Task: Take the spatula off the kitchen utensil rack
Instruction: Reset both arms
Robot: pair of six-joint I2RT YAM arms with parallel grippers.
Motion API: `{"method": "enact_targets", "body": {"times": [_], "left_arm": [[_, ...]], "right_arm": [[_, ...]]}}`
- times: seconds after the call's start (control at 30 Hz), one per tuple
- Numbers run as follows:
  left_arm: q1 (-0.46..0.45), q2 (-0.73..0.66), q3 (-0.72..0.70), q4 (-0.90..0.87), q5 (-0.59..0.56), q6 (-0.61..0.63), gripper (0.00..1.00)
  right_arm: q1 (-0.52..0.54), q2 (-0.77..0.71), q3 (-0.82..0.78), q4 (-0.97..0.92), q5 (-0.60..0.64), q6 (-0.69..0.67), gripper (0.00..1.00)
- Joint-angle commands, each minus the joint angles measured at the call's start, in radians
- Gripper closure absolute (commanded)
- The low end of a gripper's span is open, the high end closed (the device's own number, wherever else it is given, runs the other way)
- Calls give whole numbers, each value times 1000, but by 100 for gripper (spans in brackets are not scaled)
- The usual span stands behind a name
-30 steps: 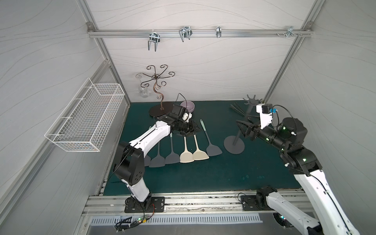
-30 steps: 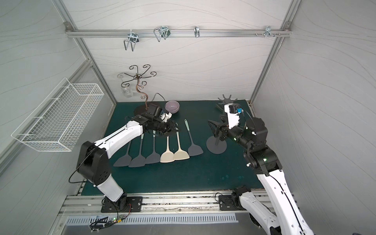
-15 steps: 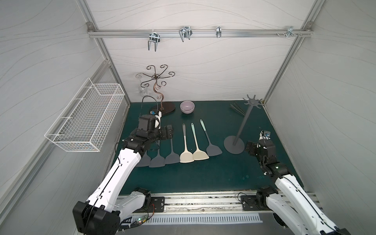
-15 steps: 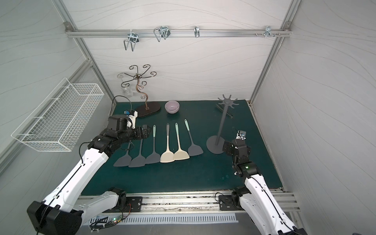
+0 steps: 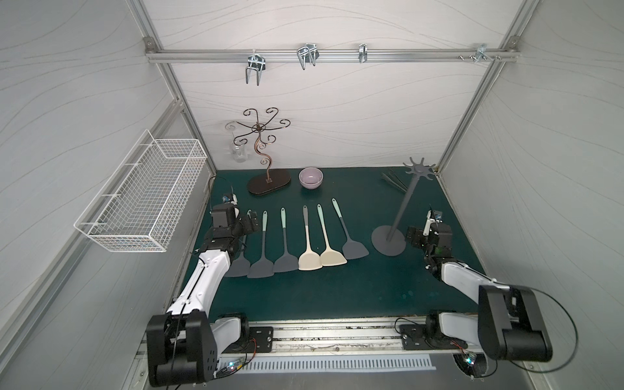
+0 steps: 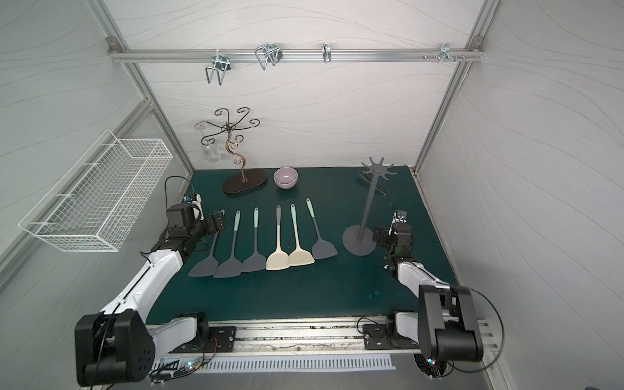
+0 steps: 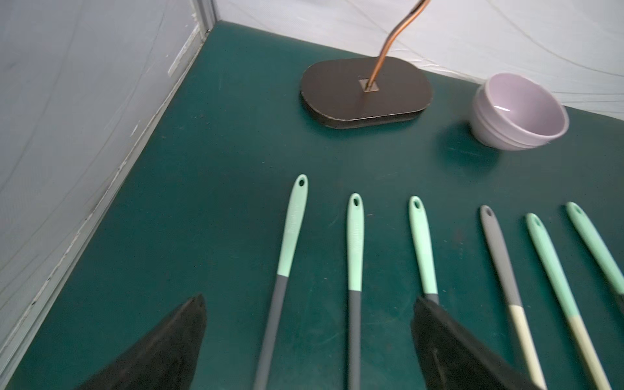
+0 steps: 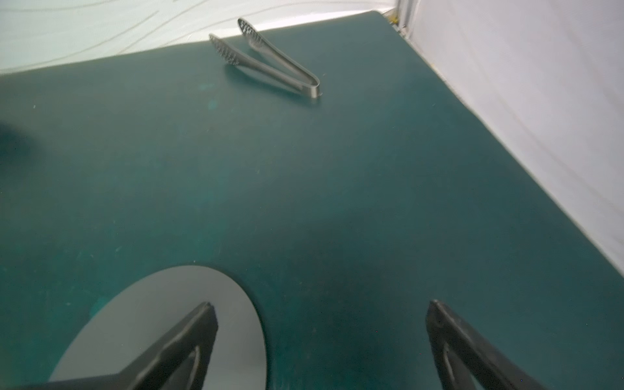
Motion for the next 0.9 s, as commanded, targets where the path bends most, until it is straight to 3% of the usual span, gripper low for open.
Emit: {"method": "enact_targets", "body": {"times": [0.0, 0.1, 0.17, 0.37, 0.43, 0.57, 0.7, 0.87], "left_arm": [[46, 38, -16, 146, 71, 19, 1], [71, 63, -59, 230, 84, 19, 1], [74, 73, -91, 292, 85, 33, 1], [83, 115, -192, 605, 103, 30, 1], [79, 134, -207, 694, 143, 54, 1], [58, 165, -220, 791, 114, 68, 1], [57, 221, -170, 773, 97, 49, 1], [58, 212, -109, 624, 85, 56, 1]], "right_arm": [[-7, 61, 12, 224, -65, 1, 1], [1, 201, -12, 424, -134, -21, 1], [29, 261, -16, 498, -116, -52, 1], [58, 246, 75, 295, -83, -73, 1], [58, 247, 73, 304, -82, -73, 1], [60, 248, 72, 312, -78, -76, 1], [61, 250, 73, 312, -76, -76, 1], [67, 251, 77, 304, -69, -81, 1]]}}
